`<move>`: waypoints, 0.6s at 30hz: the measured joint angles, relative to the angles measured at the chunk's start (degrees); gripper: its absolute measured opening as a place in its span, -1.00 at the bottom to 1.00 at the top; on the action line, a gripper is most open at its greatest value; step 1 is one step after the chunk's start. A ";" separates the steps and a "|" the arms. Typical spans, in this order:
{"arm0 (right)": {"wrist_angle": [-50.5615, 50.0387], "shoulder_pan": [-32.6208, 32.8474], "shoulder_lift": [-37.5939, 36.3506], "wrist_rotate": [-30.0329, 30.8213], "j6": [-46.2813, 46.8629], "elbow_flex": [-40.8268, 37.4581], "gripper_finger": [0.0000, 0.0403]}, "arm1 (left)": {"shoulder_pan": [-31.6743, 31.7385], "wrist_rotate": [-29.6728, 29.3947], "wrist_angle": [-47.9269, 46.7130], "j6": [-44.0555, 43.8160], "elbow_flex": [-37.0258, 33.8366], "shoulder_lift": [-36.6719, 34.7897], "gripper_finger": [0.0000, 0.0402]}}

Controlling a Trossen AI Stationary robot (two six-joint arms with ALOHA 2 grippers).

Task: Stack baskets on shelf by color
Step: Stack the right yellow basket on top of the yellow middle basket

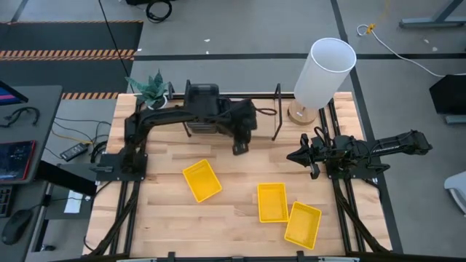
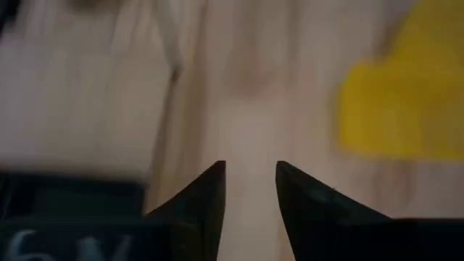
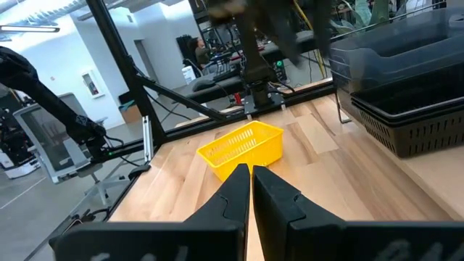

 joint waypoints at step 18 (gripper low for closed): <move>10.16 -0.15 0.59 4.42 0.80 0.00 -0.88 | -10.72 -0.83 23.95 -15.52 -17.84 -5.89 -0.81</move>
